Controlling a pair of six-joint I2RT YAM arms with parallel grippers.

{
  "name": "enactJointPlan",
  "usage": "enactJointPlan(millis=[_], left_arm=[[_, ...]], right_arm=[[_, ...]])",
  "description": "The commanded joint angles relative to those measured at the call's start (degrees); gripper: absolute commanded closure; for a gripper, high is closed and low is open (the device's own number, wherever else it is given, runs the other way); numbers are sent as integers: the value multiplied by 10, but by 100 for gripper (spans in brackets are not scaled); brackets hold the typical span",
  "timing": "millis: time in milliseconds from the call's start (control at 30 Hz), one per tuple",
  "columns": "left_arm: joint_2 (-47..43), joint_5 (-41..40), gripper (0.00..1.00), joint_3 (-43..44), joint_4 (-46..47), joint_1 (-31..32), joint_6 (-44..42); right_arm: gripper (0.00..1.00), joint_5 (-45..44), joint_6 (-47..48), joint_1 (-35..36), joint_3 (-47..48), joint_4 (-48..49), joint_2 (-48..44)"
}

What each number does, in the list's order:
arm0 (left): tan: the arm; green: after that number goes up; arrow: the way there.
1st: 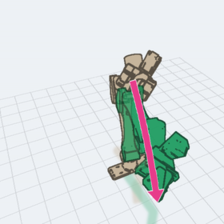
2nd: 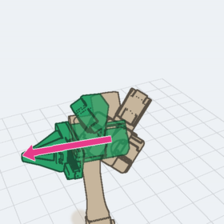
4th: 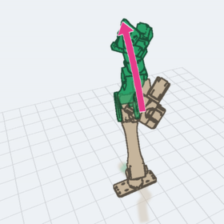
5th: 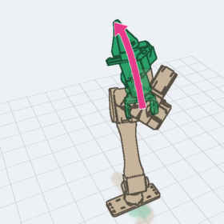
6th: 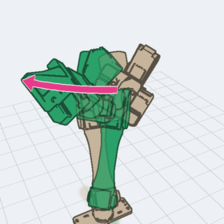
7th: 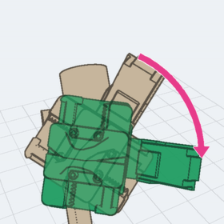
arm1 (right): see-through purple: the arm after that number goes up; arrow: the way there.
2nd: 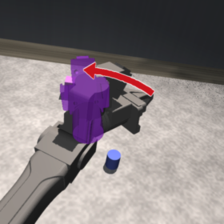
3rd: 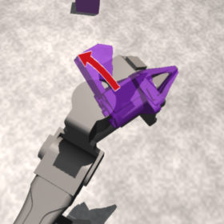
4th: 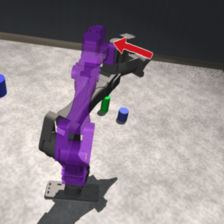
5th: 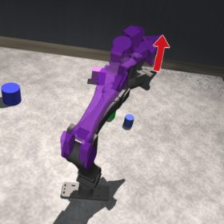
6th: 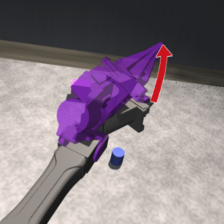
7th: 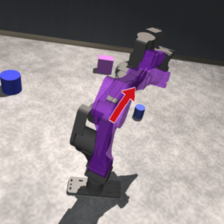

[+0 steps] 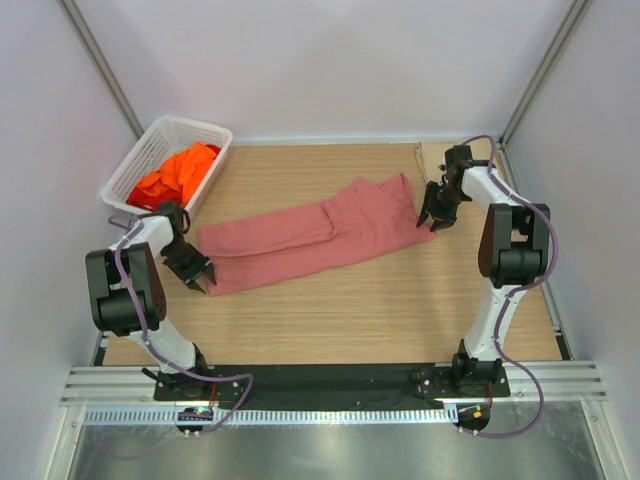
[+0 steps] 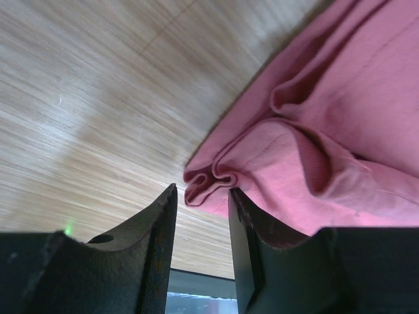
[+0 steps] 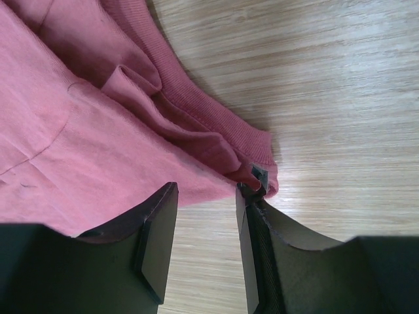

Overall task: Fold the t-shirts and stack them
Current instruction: Fold the tshirt

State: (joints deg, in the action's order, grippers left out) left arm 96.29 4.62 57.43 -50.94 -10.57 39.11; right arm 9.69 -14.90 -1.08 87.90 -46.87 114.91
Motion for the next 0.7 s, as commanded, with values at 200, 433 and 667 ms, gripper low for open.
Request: enactJointPlan(millis=[200,433,667], left_arm=[[-73,-8,55,19,-15,-2,8],[-23,11,62,19,-7,-3,-9],[-17,24,63,-6,10,-3,-4]], right_arm=[[53,13,6,2,31,-6,0],[53,16,7,2,36,-10,4],[53,17,6,1,37,-10,3]])
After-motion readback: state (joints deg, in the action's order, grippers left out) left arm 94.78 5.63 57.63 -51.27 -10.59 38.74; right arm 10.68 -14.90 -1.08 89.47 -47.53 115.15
